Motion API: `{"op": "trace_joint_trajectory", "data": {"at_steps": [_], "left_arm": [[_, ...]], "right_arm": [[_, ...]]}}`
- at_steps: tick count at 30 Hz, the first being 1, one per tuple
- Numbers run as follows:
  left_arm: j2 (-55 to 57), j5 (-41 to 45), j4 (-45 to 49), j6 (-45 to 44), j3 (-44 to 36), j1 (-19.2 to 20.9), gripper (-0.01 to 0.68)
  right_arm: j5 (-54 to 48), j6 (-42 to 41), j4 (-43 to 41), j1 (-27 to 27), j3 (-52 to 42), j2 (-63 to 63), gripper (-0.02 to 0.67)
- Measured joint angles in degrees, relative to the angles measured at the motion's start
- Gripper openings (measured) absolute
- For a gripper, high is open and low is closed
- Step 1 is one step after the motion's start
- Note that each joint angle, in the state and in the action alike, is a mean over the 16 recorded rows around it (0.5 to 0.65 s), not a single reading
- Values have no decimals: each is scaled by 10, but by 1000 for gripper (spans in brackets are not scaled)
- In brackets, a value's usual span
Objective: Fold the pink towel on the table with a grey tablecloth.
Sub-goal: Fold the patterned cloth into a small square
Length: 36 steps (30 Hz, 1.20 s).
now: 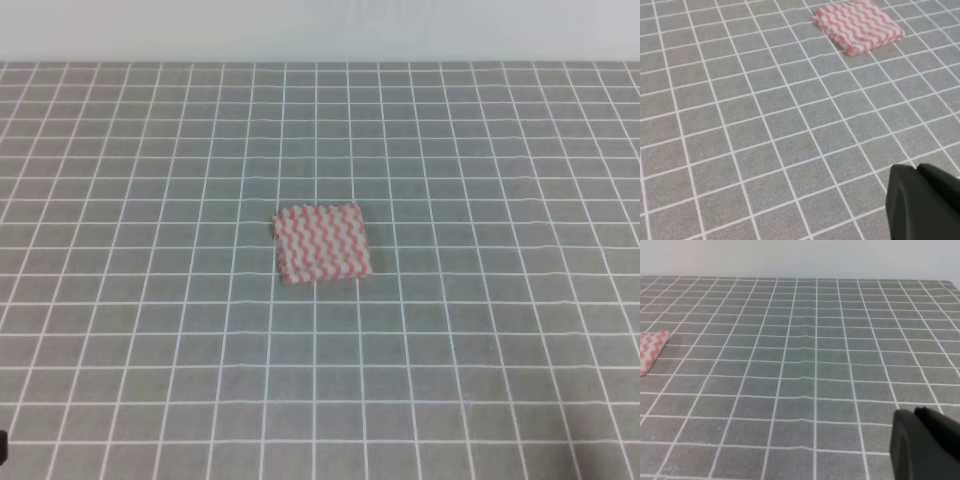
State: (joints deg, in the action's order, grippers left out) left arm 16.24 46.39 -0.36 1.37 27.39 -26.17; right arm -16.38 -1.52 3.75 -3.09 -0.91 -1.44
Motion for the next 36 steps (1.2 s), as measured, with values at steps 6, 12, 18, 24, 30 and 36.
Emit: {"op": "trace_joint_trajectory", "data": {"at_steps": [6, 12, 18, 24, 30, 36], "left_arm": [[-13, -22, 25, -1, -5, 1, -2], [-66, -128, 65, -2, -43, 30, -2], [-130, -279, 76, -3, -110, 104, -2], [-172, -385, 41, -3, -184, 193, -2], [-174, -388, 3, -3, -237, 244, -2], [-175, -339, -5, -4, -273, 253, -2]], "right_arm": [[1, 0, 0, 0, 0, 0, -17], [2, 0, 0, 0, -1, -1, -17], [4, 0, 0, 0, -1, -1, -17], [3, 0, 0, 0, 1, 1, -17], [1, 0, 1, 0, 2, 2, -18], [1, 0, 1, 0, 3, 3, -18]]}}
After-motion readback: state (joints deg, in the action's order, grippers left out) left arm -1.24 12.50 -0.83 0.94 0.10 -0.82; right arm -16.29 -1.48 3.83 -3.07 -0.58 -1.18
